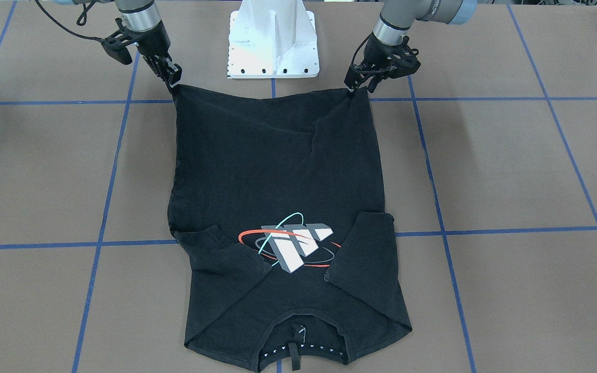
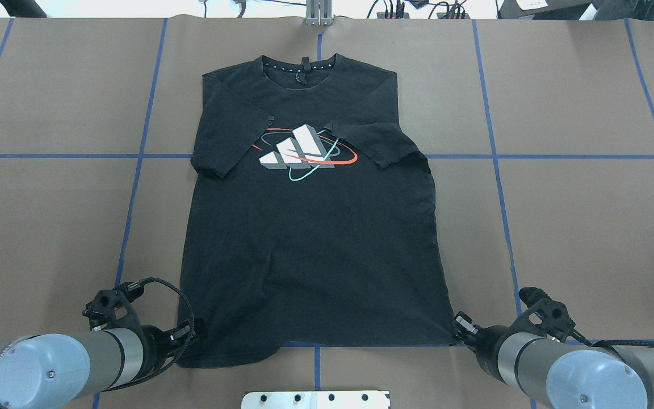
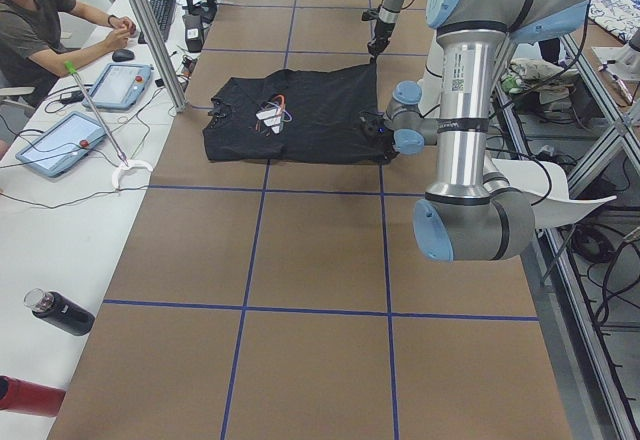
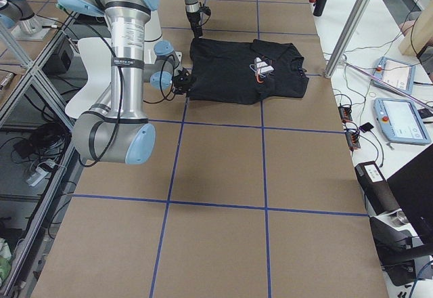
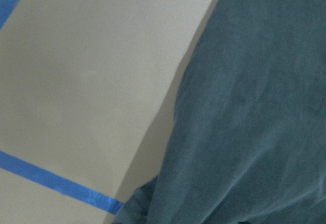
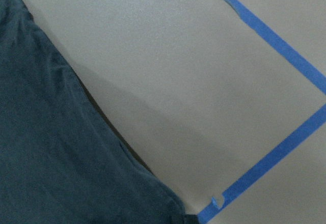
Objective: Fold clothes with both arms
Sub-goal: 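Grasp the bottom hem corners with both grippers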
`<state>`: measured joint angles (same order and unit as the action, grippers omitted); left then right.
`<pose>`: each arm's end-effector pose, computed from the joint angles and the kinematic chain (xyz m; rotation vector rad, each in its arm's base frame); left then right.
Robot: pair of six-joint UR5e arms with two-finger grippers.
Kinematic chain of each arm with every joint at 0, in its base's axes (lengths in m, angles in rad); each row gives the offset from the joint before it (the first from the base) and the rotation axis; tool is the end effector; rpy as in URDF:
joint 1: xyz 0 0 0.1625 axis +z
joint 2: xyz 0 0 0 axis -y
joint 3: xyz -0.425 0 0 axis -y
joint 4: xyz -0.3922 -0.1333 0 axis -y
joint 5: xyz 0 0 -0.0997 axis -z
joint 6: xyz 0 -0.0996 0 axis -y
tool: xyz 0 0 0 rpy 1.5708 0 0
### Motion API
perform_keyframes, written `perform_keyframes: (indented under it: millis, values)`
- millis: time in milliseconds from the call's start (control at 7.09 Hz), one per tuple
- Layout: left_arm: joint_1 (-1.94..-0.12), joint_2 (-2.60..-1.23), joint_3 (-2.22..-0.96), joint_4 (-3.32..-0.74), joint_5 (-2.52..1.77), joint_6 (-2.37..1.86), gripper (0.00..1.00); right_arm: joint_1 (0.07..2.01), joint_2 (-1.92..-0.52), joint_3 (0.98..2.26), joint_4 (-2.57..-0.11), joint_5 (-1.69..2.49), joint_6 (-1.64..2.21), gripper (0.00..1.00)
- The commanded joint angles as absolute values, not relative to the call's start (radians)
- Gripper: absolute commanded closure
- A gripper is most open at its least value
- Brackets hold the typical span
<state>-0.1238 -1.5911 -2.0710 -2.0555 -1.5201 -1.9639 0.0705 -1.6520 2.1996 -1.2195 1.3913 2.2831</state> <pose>0.4655 -0.1973 0.3615 -0.0900 1.0137 -0.4976 -0.4274 -0.1816 0.3649 -0.1278 -0.9305 0.8070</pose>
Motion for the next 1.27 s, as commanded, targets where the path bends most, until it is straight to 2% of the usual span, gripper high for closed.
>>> perform_keyframes:
  millis: [0,141,282,564,847,1129]
  values:
    - [-0.112,-1.589,-2.069,-2.054,-1.519,-1.965,0.46,0.071,-1.652,2.200,-1.220,1.391,2.284,1.00]
    - [-0.112,-1.589,-2.068,-2.052,-1.519,-1.967,0.88,0.071,-1.652,2.201,-1.220,1.391,2.284,1.00]
    - [-0.112,-1.572,-2.066,-2.046,-1.519,-1.965,1.00,0.071,-1.651,2.204,-1.220,1.391,2.284,1.00]
    - [-0.113,-1.522,-2.135,-2.045,-1.526,-1.965,1.00,0.072,-1.651,2.206,-1.220,1.391,2.284,1.00]
    - [-0.112,-1.447,-2.283,-2.013,-1.537,-1.968,1.00,0.086,-1.652,2.207,-1.220,1.396,2.283,1.00]
    - [-0.107,-1.456,-2.290,-1.985,-1.580,-1.973,1.00,0.104,-1.654,2.220,-1.220,1.405,2.280,1.00]
